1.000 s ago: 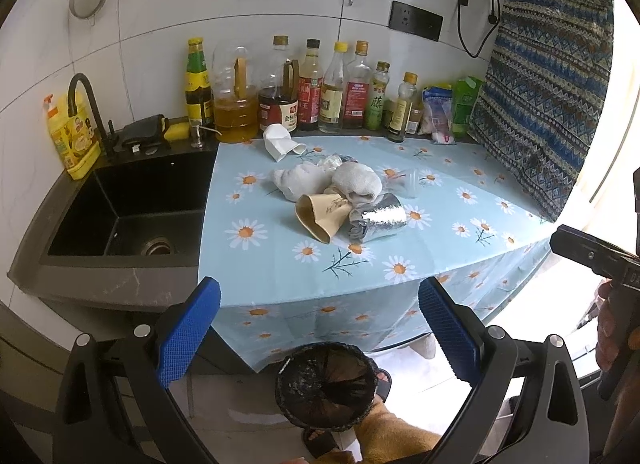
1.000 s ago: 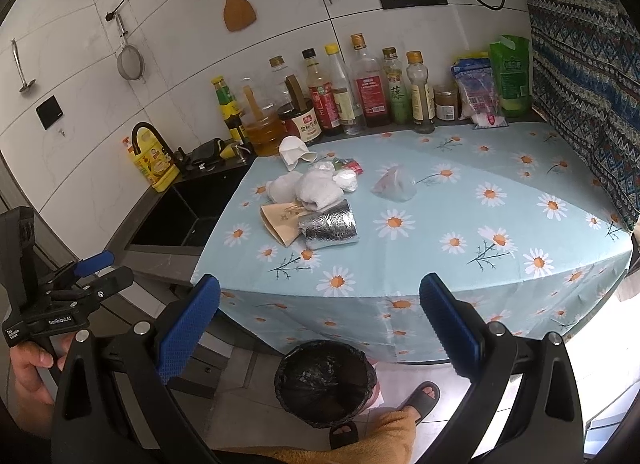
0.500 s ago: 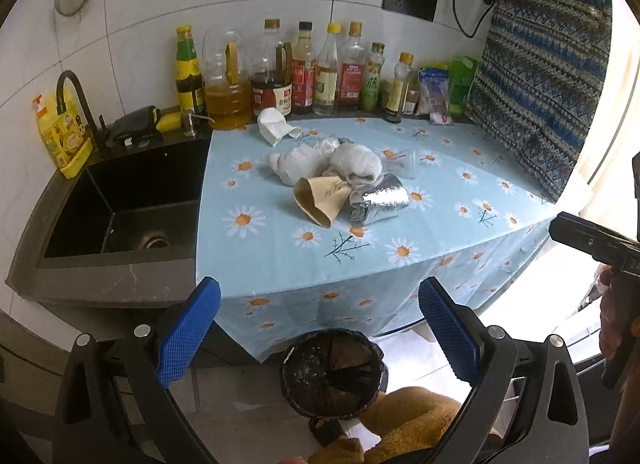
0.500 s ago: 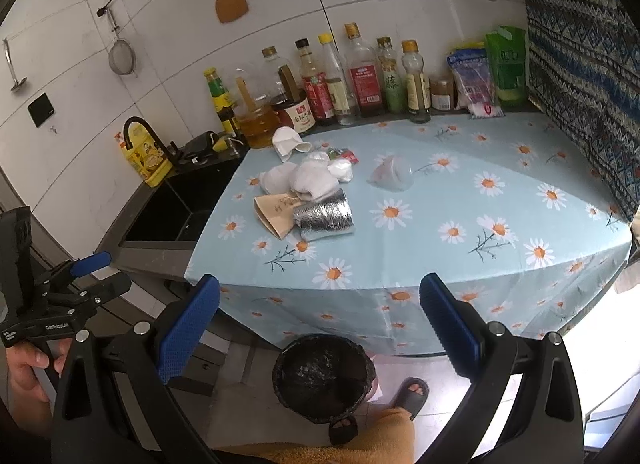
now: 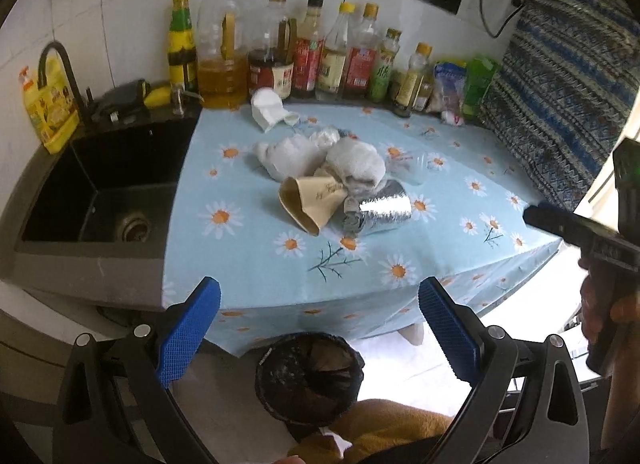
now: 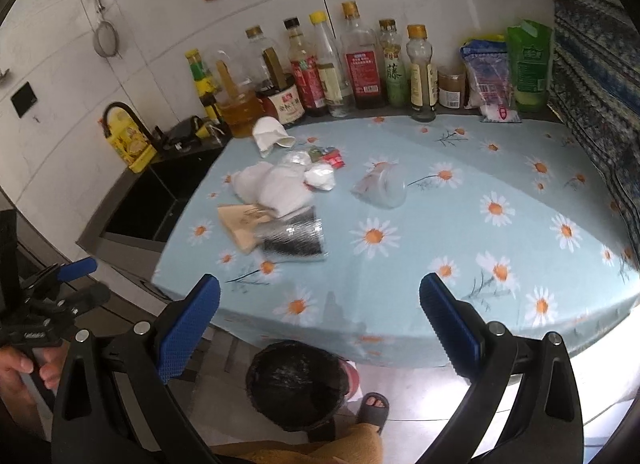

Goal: Collect trash
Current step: 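Reach the right tool to the clear plastic cup and grasp it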

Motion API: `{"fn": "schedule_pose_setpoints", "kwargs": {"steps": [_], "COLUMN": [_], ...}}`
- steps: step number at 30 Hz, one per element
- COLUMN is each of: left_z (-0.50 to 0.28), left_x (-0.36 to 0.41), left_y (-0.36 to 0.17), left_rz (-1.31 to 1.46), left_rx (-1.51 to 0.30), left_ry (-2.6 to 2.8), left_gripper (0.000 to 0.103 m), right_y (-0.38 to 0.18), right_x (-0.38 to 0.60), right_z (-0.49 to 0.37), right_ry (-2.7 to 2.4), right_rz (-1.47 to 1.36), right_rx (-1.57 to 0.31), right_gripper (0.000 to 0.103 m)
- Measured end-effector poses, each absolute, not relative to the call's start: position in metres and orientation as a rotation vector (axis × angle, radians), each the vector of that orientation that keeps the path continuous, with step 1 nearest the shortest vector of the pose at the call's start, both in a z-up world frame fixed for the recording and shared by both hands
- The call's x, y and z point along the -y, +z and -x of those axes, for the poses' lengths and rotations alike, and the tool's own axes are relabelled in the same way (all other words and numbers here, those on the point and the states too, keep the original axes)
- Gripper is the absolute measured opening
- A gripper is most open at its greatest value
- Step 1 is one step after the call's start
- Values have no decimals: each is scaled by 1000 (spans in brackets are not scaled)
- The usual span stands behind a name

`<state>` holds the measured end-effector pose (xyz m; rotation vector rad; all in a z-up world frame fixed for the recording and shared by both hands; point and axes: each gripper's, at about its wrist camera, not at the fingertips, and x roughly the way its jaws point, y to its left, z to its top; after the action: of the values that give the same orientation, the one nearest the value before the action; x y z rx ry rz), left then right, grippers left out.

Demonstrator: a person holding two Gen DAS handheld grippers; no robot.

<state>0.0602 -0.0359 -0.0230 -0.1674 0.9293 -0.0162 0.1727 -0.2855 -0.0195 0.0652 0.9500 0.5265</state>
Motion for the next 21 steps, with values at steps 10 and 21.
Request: {"fn": "schedule_pose_setpoints", "kwargs": {"steps": [10,21], "left_z": [-105,-132], "left_x": [57,99], "left_y": [-45,-70], "left_rz": [231,132], "left_rx": [-996,-1093], "left_ry": [36,114], "left_gripper": [96,96], "right_y": [-62,-112], "right_x": [288,277], "right_z": [-271,-358], "right_ry": [602,718], "right_rz": [-25,10], "right_rx": [-1022,-1075], "right_gripper": [99,99]}}
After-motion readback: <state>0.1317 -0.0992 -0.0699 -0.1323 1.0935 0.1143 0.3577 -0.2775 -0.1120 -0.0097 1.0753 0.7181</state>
